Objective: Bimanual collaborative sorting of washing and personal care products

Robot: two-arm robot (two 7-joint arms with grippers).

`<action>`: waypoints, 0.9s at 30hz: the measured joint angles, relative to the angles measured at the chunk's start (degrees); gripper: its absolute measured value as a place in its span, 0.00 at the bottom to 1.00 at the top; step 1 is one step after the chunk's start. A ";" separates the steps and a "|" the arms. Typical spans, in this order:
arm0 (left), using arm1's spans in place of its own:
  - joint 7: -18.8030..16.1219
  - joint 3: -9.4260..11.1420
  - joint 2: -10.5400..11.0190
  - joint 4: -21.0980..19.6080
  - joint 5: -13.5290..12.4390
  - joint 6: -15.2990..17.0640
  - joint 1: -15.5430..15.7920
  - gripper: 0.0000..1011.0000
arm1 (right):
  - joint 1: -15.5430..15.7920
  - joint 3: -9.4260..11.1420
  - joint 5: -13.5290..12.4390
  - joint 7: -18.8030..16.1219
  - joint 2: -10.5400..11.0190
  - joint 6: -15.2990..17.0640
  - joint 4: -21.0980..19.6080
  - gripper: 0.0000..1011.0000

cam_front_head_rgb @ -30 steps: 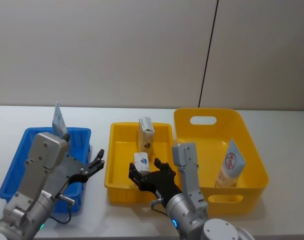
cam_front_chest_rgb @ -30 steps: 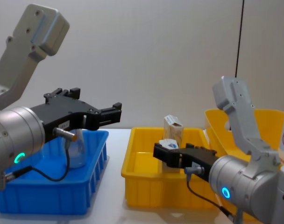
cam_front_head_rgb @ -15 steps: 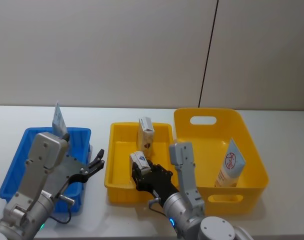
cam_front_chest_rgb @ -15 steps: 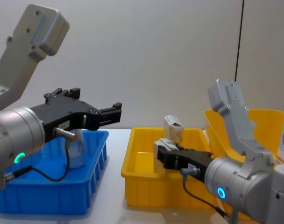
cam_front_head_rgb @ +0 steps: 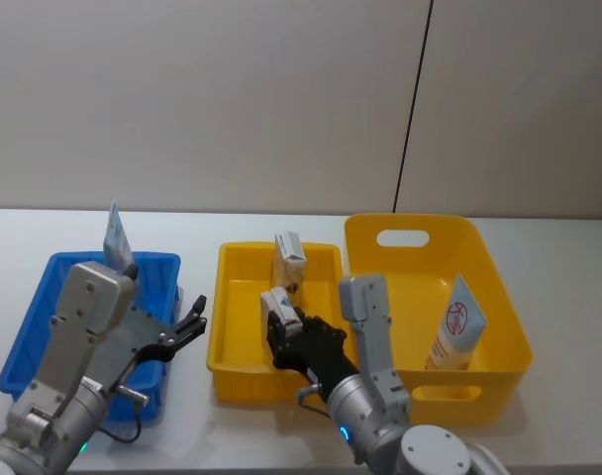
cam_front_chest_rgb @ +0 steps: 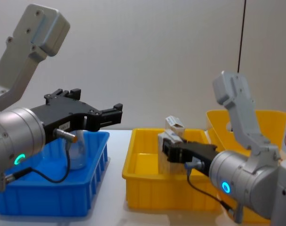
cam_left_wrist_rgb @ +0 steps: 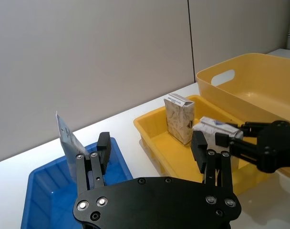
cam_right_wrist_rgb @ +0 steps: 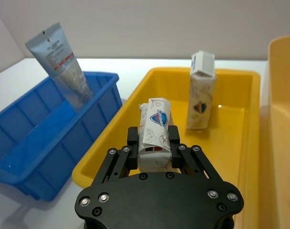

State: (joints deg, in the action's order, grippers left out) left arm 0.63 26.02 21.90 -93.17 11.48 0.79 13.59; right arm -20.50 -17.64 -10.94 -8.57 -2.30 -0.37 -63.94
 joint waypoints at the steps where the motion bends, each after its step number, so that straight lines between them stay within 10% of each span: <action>1: 0.00 0.00 0.00 0.00 0.00 0.00 0.00 0.99 | 0.15 0.03 0.12 0.06 0.06 -0.13 -0.45 0.33; 27: 0.00 0.00 0.00 0.00 0.00 0.00 0.00 0.99 | 6.38 3.76 3.82 3.70 3.08 -2.97 -20.20 0.32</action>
State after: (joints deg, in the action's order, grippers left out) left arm 0.63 26.02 21.89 -93.17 11.48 0.79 13.59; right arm -14.12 -13.88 -7.13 -4.87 0.78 -3.34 -84.14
